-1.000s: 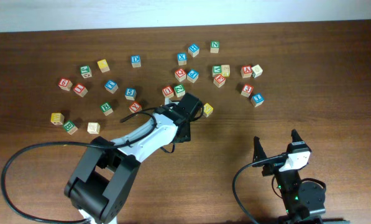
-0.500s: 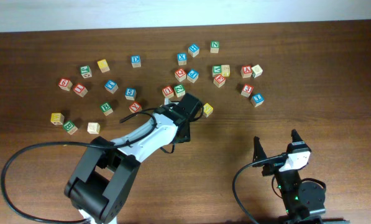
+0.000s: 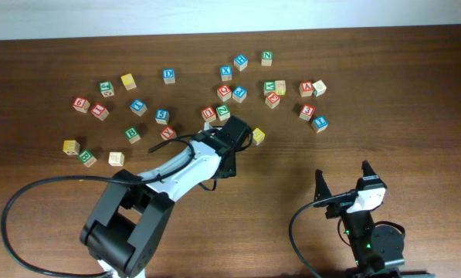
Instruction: Spell out RSS
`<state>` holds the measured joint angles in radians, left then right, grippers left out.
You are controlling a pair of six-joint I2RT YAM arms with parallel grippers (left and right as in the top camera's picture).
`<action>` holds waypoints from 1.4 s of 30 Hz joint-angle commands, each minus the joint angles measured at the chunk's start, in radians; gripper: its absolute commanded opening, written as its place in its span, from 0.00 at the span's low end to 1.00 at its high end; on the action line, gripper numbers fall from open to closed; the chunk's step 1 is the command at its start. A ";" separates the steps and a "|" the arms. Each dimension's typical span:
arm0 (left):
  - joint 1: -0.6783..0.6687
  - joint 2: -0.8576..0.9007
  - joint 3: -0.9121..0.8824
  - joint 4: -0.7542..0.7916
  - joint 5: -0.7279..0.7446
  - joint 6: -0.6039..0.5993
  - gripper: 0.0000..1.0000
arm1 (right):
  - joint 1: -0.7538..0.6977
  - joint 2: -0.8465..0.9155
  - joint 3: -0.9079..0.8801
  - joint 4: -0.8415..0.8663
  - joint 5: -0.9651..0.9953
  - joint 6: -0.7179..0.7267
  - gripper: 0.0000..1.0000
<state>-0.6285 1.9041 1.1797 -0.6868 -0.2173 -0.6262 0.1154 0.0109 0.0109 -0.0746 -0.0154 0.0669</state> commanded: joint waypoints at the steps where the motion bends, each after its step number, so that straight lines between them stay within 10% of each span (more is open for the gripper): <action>1: -0.006 0.011 -0.005 0.006 -0.008 -0.010 0.29 | -0.005 -0.007 -0.005 -0.005 0.010 -0.006 0.99; 42: -0.005 0.011 0.070 0.050 -0.079 0.014 0.33 | -0.005 -0.007 -0.005 -0.005 0.010 -0.006 0.98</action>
<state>-0.6285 1.9041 1.2327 -0.6380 -0.2707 -0.6216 0.1154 0.0109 0.0109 -0.0750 -0.0154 0.0669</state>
